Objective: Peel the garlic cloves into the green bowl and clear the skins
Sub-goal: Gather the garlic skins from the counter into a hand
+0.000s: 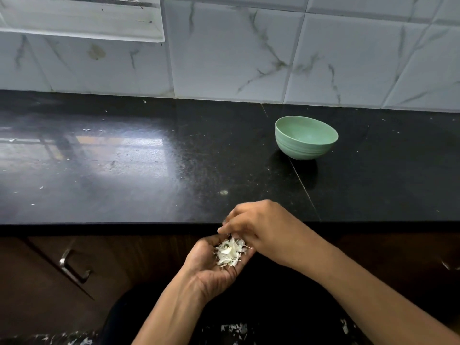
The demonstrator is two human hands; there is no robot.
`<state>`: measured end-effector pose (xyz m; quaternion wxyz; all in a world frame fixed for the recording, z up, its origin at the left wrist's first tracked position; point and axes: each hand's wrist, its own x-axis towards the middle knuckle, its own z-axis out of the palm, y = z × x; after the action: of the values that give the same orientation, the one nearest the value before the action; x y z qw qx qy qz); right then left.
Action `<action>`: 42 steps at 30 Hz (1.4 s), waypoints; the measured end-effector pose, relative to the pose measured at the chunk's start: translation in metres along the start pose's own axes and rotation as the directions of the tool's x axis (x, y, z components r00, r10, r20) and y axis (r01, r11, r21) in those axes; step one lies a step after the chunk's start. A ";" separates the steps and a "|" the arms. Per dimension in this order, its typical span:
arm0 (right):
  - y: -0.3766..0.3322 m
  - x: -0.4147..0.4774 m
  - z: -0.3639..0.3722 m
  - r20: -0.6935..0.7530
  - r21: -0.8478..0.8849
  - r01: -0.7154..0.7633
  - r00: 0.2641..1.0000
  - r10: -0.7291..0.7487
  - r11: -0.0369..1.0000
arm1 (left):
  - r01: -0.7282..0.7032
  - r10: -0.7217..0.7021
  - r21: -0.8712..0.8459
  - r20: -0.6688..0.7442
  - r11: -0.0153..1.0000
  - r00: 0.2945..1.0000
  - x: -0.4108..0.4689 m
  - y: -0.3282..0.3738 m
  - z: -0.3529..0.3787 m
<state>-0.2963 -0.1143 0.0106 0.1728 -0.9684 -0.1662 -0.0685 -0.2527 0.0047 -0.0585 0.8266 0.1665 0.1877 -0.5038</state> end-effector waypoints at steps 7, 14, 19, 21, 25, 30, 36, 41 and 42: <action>0.040 0.040 -0.020 -0.200 0.100 -0.235 0.947 0.250 0.967 | 0.047 -0.042 0.071 -0.077 0.996 0.996 0.000 0.007 -0.007; 0.158 0.121 -0.002 0.051 -0.093 -0.620 0.779 0.625 0.779 | 0.037 -0.034 0.028 -0.110 0.999 0.993 -0.005 0.009 -0.009; 0.137 0.113 0.004 0.157 -0.143 -0.415 0.887 0.434 0.899 | 0.016 -0.014 0.015 -0.111 1.000 0.994 -0.008 0.012 -0.009; 0.110 0.093 0.010 0.216 -0.073 -0.270 0.936 0.279 0.960 | 0.012 -0.010 0.015 -0.114 1.000 0.993 -0.008 0.012 -0.009; 0.058 0.055 0.016 0.236 0.054 0.007 0.972 -0.020 0.999 | -0.008 0.011 0.028 -0.110 1.000 0.994 -0.007 0.010 -0.008; 0.027 0.021 0.009 0.056 0.294 0.051 0.996 -0.071 0.954 | -0.029 0.031 0.026 -0.067 0.999 0.997 -0.010 0.008 -0.013; -0.009 0.017 0.011 -0.032 0.293 0.008 0.999 0.001 0.956 | -0.059 0.064 0.052 -0.088 0.997 0.994 -0.022 -0.003 -0.016; -0.035 0.009 0.014 -0.025 0.385 0.023 1.000 -0.015 0.923 | -0.205 0.205 0.009 -0.046 0.979 0.978 -0.045 -0.005 -0.022; -0.039 0.008 0.017 -0.095 0.432 0.010 0.995 0.034 0.902 | -0.253 0.253 -0.008 -0.028 0.967 0.967 -0.052 -0.005 -0.023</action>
<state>-0.3008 -0.0717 0.0083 0.3912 -0.9026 -0.1623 -0.0773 -0.2830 0.0532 -0.0538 0.8825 0.1912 0.1787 -0.3908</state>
